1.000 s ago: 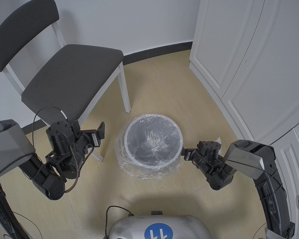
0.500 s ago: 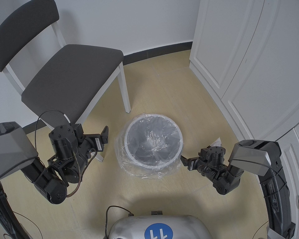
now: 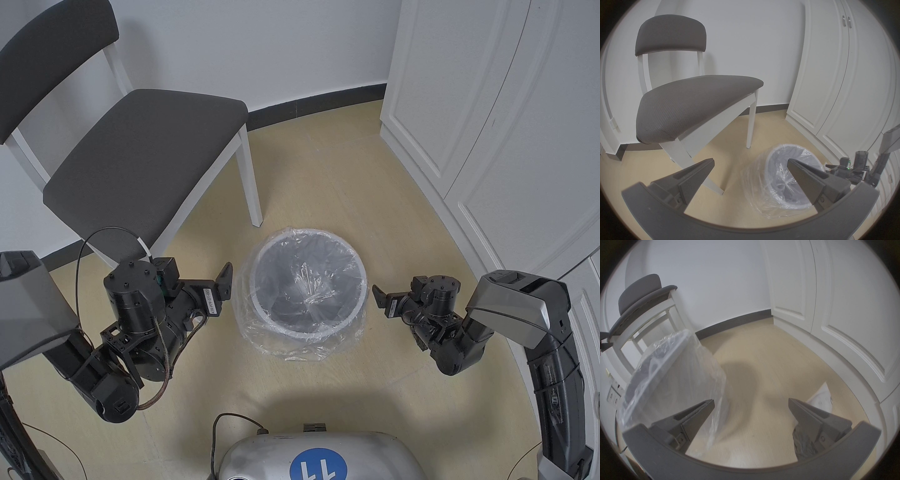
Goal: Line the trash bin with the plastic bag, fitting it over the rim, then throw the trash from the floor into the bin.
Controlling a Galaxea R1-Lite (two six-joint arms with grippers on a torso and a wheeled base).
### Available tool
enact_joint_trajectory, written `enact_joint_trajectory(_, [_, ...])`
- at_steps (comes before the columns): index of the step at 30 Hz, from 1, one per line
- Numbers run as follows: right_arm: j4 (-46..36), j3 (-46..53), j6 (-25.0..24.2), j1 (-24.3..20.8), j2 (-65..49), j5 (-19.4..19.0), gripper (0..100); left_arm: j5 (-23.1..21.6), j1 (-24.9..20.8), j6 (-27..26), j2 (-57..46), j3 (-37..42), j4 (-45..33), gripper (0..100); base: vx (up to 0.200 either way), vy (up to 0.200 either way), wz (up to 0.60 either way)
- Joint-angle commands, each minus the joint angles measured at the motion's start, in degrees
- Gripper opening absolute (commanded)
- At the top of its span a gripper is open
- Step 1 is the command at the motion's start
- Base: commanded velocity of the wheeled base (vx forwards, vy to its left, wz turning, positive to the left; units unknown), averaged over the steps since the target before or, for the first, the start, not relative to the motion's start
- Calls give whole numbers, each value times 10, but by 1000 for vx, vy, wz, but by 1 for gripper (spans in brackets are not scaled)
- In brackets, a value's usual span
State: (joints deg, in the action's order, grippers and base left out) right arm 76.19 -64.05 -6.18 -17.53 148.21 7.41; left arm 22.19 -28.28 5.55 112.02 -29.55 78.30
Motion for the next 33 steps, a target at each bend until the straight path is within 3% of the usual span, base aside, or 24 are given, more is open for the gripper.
enact_joint_trajectory(1, [2, -87, -6, -21, 75, 44, 100, 0, -19, 1, -12, 8, 0, 100, 0, 0, 0])
enact_joint_trajectory(6, [11, -102, -43, -47, 106, 44, 100, 0, -26, -1, -11, 14, 12, 100, 0, 0, 0])
enact_joint_trajectory(10, [12, -75, -43, -48, 96, 37, 100, 0, -25, -1, -12, 14, 12, 100, 0, 0, 0])
enact_joint_trajectory(16, [-3, 24, -1, -33, 53, -12, 100, 0, -24, 0, -10, 14, 20, 100, 0, 0, 0])
enact_joint_trajectory(24, [-3, 50, 13, -23, 20, -15, 100, 0, -24, 0, -11, 16, 21, 100, 0, 0, 0])
enact_joint_trajectory(29, [-4, 89, 76, 4, -35, -15, 100, 0, -24, 0, -10, 19, 21, 100, 0, 0, 0])
enact_joint_trajectory(33, [-18, 103, 83, 20, -75, -15, 100, 0, -25, 0, -7, 19, 21, 100, 0, 0, 0])
